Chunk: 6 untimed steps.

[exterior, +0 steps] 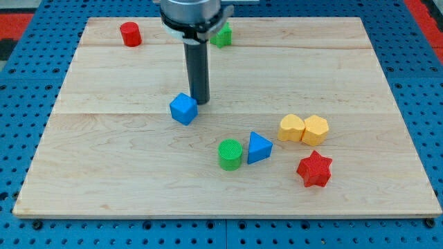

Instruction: Slide the blue cube into the green circle

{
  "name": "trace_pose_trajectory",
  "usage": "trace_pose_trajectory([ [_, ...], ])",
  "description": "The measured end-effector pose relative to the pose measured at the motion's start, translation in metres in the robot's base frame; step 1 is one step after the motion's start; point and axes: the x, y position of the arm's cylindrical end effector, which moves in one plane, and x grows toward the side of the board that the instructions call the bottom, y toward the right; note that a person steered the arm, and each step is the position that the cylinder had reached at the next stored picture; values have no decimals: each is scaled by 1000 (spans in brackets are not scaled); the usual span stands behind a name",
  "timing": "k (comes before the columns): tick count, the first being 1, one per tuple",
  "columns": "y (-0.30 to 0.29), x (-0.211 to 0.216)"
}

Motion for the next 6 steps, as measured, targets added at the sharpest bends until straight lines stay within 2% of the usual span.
trace_pose_trajectory([
  [2, -132, 6],
  [3, -179, 22],
  [5, 43, 31],
  [6, -36, 31],
])
